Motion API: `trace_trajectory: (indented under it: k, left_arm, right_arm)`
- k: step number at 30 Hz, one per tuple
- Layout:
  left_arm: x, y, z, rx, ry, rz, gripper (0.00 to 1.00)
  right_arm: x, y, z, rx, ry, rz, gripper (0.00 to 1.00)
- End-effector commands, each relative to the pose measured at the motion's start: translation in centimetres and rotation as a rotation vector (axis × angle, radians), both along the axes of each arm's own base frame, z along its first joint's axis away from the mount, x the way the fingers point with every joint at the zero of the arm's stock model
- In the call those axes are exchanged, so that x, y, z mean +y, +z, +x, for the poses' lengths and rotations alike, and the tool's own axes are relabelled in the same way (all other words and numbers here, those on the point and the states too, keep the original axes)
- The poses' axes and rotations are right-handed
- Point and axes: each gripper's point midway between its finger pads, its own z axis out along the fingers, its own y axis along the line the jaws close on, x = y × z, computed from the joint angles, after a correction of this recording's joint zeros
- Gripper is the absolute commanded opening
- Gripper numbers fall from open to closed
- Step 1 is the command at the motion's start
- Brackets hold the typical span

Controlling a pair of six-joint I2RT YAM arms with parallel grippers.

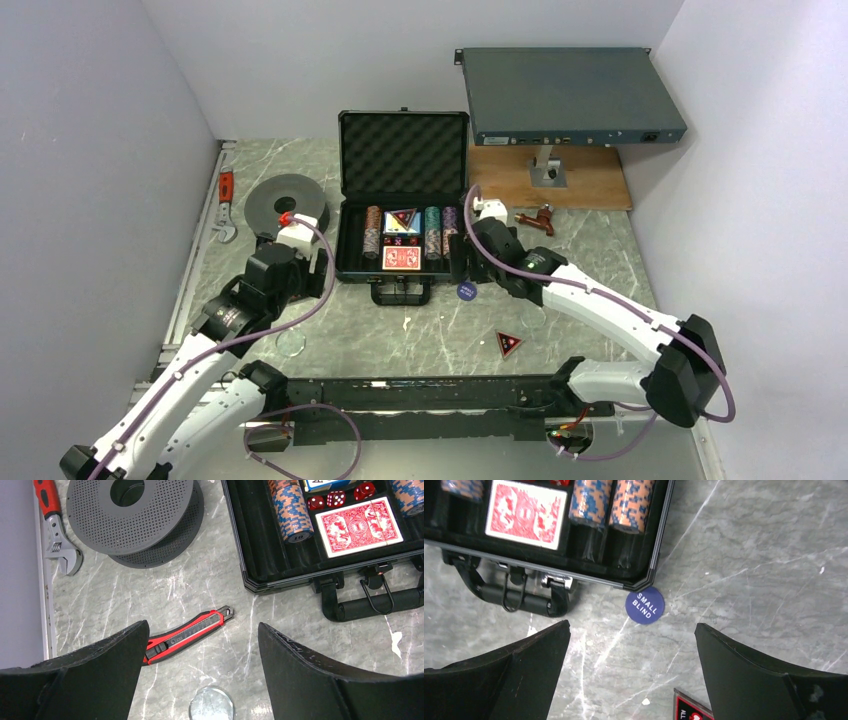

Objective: Pack up texas hold em set

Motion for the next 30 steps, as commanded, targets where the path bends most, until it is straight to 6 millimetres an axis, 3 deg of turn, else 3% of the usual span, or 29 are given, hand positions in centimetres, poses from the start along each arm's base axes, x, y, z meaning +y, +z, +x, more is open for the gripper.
trace_trajectory:
  k: [1,15,25,30]
  left_arm:
    - [-0.3,1.7,0.3,-0.043,-0.01,-0.03,0.85]
    - [-0.2,1.7,0.3,-0.046,-0.004,-0.025,0.85]
    - [-0.2,1.9,0.3,-0.058,-0.007,-0.03,0.85]
    - [-0.2,1.9,0.3,-0.057,-0.007,-0.032,0.85]
  right_arm:
    - [1.1,-1.9,-0.8,0.049,0.071,0.002,1.0]
    - [2.3,-8.7,-2.3,0.255,0.084,-0.04,0.9]
    - [2.3,-10.7,-2.1,0.277,0.062,-0.054,0.76]
    - [2.0,-11.5,-1.8,0.273,0.048,-0.07,0.74]
